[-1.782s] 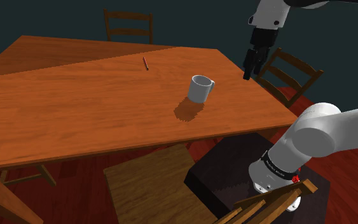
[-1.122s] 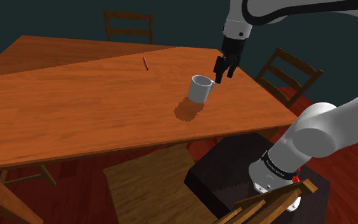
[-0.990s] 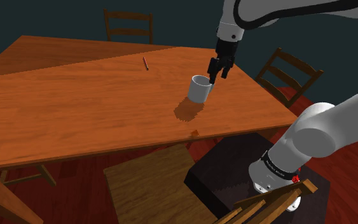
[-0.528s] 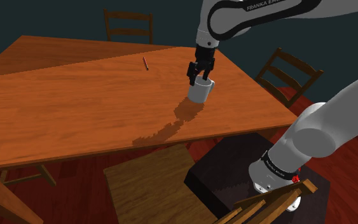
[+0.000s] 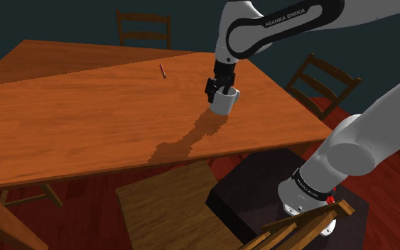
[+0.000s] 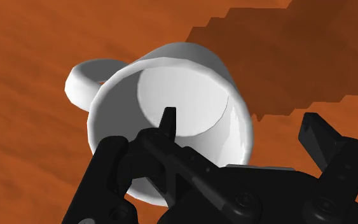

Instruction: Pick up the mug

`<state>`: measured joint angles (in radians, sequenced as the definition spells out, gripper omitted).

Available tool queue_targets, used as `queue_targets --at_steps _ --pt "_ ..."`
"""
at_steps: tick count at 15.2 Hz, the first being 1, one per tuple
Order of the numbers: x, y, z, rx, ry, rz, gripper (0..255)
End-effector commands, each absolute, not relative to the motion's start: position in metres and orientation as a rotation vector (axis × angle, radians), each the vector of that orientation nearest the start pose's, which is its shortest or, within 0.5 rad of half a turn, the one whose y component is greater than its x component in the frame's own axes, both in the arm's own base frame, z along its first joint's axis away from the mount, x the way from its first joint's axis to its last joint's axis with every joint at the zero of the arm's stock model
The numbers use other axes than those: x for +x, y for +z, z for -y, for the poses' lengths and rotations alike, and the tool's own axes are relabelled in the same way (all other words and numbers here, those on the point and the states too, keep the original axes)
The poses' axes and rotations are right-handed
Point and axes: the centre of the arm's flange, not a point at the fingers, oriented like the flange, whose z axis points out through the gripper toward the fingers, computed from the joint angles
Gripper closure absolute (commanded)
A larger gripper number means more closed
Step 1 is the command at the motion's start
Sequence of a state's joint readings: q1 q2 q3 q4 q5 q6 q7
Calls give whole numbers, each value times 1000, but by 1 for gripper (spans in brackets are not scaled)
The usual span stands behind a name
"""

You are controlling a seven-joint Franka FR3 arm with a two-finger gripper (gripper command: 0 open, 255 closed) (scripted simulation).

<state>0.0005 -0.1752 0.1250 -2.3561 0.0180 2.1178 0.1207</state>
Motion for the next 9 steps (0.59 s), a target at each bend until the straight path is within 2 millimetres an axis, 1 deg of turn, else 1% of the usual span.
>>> queue_targets --at_steps 1,2,9 --pt "466 390 -60 -3154 98 -12 0" --pt "466 390 -60 -3154 98 -12 255" --pt "466 390 -60 -3154 98 -12 255"
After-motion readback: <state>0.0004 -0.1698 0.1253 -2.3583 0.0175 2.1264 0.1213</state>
